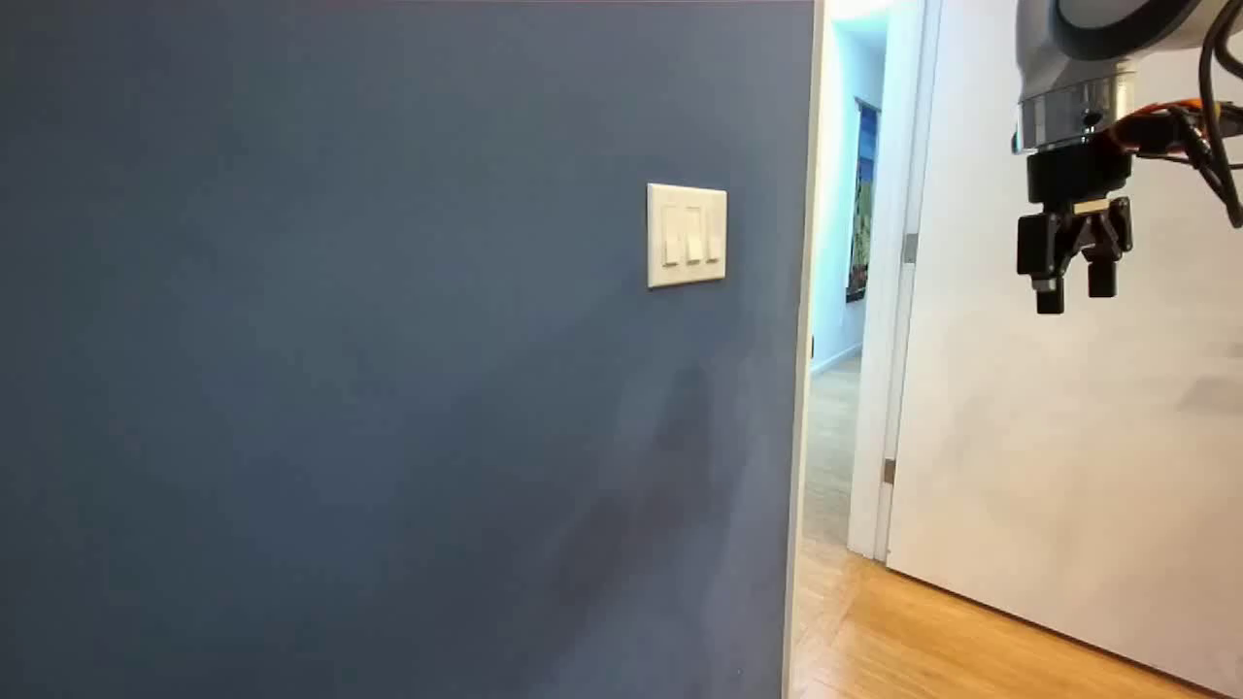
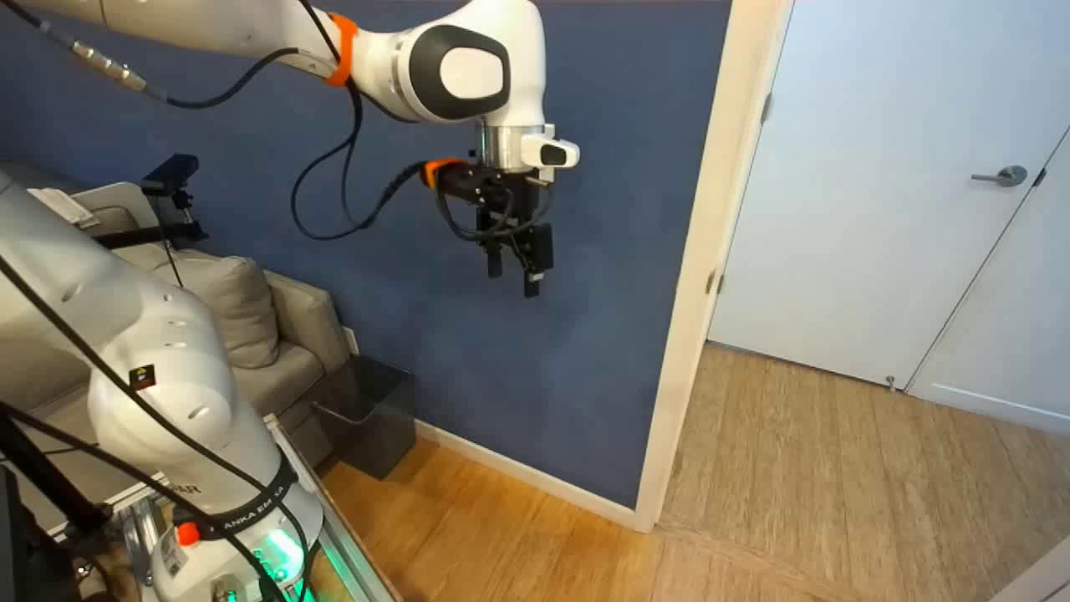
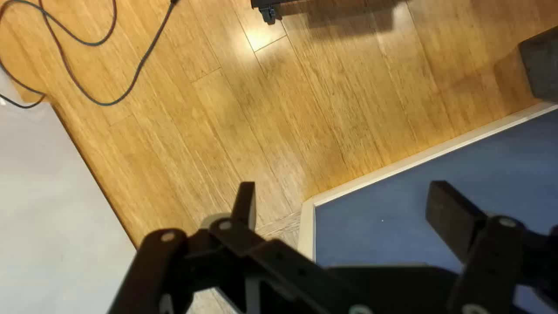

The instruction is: Turn the dial on the far right of the light switch downwards

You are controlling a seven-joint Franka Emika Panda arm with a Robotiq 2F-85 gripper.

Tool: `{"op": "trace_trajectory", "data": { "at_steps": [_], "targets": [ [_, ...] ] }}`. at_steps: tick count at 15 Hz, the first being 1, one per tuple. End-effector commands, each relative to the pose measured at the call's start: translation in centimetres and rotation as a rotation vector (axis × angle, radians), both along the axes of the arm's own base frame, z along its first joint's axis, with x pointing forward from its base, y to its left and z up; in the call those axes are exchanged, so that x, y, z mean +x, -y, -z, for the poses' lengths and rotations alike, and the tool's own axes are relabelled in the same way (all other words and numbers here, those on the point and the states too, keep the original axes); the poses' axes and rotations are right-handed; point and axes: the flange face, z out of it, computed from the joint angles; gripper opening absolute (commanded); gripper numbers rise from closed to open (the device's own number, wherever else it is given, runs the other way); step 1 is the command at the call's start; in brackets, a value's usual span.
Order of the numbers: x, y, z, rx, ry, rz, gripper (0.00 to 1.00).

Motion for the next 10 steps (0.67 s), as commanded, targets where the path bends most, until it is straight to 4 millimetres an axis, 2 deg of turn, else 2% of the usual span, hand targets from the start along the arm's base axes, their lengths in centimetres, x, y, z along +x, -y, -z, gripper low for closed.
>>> {"op": "trace_trajectory", "data": {
  "at_steps": [1, 7, 10],
  "targets": [
    [0.0, 0.0, 0.0, 0.0, -0.001, 0.0, 1.0],
    [0.0, 0.0, 0.0, 0.0, -0.001, 0.0, 1.0],
    [0.9, -1.9, -1.9, 0.049, 0.064, -0.091, 1.0]
  ]
}}
